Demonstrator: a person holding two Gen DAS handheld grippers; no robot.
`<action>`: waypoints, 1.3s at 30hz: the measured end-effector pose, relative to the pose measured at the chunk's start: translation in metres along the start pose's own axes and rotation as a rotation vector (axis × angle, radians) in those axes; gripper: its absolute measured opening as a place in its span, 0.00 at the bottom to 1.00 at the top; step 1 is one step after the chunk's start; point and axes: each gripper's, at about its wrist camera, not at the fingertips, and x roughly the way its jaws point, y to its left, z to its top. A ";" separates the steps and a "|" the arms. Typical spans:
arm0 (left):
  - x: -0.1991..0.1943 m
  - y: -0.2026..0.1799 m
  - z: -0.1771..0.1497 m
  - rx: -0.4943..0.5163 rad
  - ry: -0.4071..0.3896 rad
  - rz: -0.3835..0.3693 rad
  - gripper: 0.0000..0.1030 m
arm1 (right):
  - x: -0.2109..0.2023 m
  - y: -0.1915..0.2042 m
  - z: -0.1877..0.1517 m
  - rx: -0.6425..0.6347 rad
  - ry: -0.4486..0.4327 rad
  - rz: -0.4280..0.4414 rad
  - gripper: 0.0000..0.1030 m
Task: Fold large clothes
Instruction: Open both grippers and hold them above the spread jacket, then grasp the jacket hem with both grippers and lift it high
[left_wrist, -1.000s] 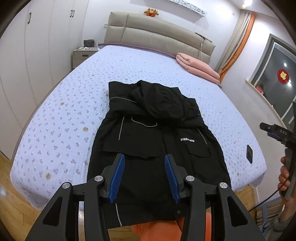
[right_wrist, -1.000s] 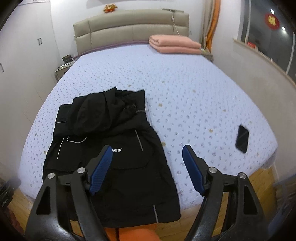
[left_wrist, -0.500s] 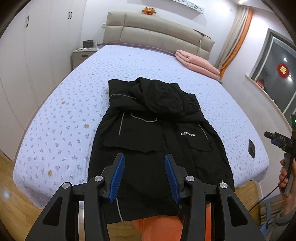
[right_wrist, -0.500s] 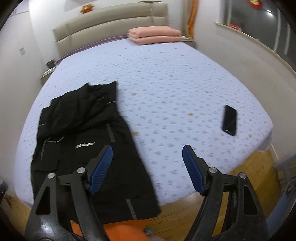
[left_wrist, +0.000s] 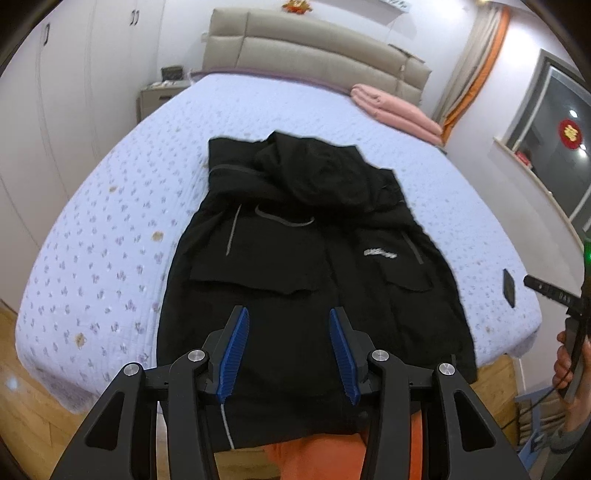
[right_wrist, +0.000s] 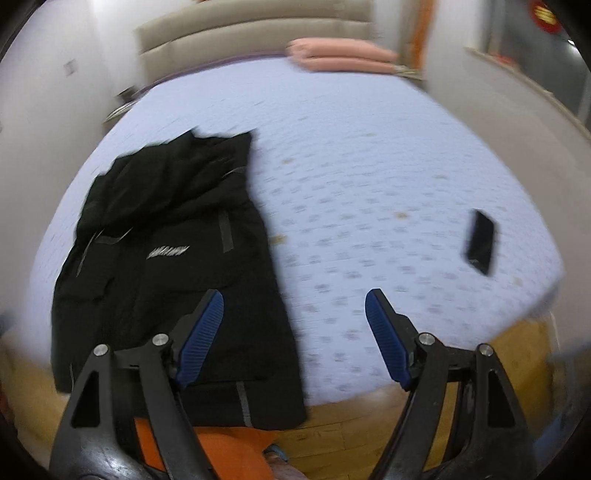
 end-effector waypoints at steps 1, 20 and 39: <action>0.008 0.007 -0.003 -0.015 0.015 0.001 0.51 | 0.014 0.004 -0.007 -0.014 0.027 0.024 0.75; 0.073 0.132 -0.114 -0.283 0.246 0.008 0.56 | 0.113 -0.024 -0.091 -0.033 0.260 0.177 0.75; 0.090 0.141 -0.135 -0.363 0.288 -0.102 0.70 | 0.123 0.000 -0.109 -0.109 0.336 0.216 0.74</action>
